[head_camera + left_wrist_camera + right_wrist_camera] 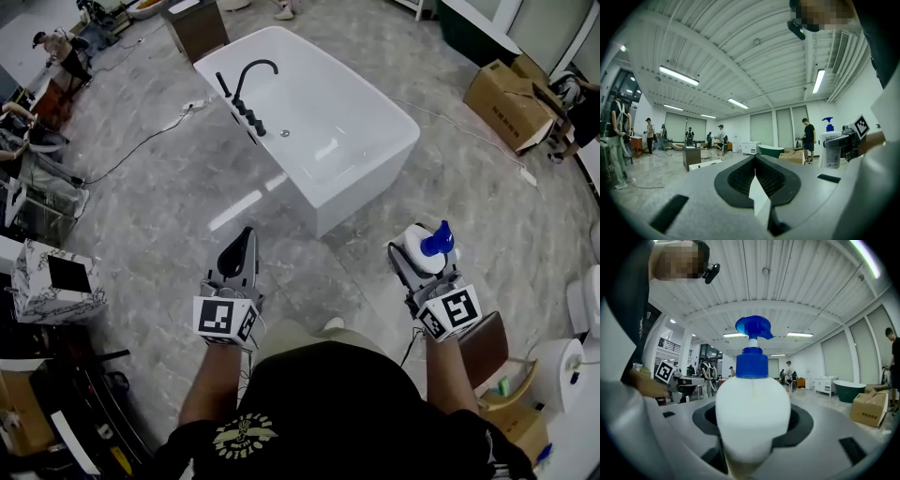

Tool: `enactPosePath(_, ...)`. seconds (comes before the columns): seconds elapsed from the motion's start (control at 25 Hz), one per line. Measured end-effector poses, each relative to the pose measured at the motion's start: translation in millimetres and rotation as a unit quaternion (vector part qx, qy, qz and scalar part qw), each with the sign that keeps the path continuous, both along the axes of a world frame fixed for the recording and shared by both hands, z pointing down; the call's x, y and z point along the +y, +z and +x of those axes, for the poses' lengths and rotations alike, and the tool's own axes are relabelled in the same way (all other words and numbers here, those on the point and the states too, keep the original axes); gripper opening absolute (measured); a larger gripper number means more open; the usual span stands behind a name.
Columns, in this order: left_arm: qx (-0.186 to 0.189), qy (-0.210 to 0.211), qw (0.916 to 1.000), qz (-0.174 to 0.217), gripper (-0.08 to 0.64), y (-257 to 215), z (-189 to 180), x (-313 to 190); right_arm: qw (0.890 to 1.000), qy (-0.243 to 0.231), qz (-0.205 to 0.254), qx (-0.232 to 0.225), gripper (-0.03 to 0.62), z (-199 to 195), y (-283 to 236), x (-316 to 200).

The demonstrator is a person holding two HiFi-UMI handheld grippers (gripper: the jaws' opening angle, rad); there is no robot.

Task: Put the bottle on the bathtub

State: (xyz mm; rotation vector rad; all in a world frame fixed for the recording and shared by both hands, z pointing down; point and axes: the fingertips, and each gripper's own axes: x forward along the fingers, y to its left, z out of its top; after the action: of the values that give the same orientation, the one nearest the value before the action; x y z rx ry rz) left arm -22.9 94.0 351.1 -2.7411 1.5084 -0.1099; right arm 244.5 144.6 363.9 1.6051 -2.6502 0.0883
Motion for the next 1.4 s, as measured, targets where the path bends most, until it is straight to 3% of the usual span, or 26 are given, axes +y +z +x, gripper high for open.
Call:
enactPosePath(0.32,-0.005,-0.023,0.9996,-0.016,0.009,11,-22,-18,1.000,-0.019,-0.009,-0.009,0.259,-15,10,-31)
enactPosePath(1.12,0.004,0.039,0.9991,-0.014,0.009,9,-24,-158,1.000,0.020,-0.016,-0.005,0.259,-36,9,-140)
enactPosePath(1.4,0.006,0.048,0.9986,-0.023,0.009,15,-45,-203,0.999,0.027,-0.018,0.003,0.259,-57,7,-184)
